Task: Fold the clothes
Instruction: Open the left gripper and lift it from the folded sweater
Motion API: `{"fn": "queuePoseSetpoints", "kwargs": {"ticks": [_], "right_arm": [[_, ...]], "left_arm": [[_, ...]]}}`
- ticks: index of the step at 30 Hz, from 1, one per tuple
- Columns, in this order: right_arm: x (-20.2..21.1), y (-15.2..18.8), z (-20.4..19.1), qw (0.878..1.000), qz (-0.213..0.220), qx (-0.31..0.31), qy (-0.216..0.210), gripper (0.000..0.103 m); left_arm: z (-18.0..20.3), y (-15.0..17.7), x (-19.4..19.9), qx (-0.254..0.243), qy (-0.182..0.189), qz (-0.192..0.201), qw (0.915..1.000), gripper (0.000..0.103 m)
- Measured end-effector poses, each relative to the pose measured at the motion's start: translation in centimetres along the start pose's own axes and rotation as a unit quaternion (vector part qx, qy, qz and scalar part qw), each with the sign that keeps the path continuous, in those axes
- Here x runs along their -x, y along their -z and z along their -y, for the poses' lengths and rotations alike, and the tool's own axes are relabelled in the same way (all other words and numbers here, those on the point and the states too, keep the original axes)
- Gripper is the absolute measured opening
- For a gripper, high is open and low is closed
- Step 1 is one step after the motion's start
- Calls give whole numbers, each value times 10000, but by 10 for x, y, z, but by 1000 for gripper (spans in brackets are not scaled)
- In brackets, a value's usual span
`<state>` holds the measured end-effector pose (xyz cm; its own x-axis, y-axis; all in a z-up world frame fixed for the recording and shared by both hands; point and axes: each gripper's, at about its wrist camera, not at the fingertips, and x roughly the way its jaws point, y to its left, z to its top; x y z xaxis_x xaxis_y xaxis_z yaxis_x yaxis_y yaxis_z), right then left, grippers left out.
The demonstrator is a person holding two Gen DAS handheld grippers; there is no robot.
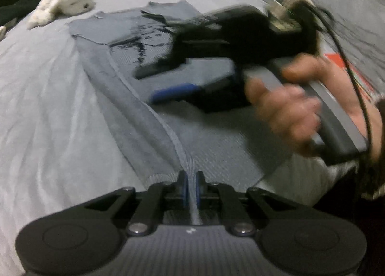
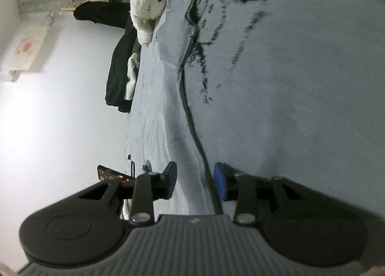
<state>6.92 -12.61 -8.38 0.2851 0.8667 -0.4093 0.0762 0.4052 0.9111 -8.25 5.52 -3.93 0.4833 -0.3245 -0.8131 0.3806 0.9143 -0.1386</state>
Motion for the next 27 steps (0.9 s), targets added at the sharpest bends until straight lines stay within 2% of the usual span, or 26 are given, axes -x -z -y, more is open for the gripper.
{"fn": "queuePoseSetpoints", "kwargs": {"ticks": [3,4,7,9,10,13,17,19,20,21,22,25,27], "right_arm": [[-12,-6,-4,9998,3,192,86,33],[-13,-6,-4,9996,19,265,114,31],[-18,-5,-4,9986,102,487,189,18],[-19,-4,-3,9977,150,595,279,8],[-18,-3,-4,9971,186,655,336,7],[-11,1,-15,9928,383,1018,501,7],[1,6,-34,9806,685,1670,759,6],[-2,4,-31,9782,718,1732,893,7],[-4,3,-29,9771,730,1754,959,8],[-9,0,-27,9777,701,1691,1025,15],[-9,0,-21,9790,671,1594,1084,15],[-9,0,-15,9853,548,1331,916,17],[-2,1,-11,9891,435,1176,771,28]], "left_arm": [[-10,-6,7,9,242,55,9997,16],[-16,-9,9,77,235,106,9996,16],[-33,-18,15,281,216,261,9990,16],[-46,-25,14,433,81,344,9984,15],[-51,-29,12,489,4,382,9981,15],[-62,-40,8,517,-141,520,9972,15],[-73,-53,-4,547,-244,686,9958,15],[-80,-57,-14,625,-261,755,9948,15],[-83,-58,-19,687,-260,769,9943,15],[-86,-58,-23,754,-253,772,9938,15],[-88,-58,-27,816,-244,778,9933,15],[-90,-58,-28,867,-219,868,9922,15],[-93,-62,-28,873,-210,970,9912,15]]}}
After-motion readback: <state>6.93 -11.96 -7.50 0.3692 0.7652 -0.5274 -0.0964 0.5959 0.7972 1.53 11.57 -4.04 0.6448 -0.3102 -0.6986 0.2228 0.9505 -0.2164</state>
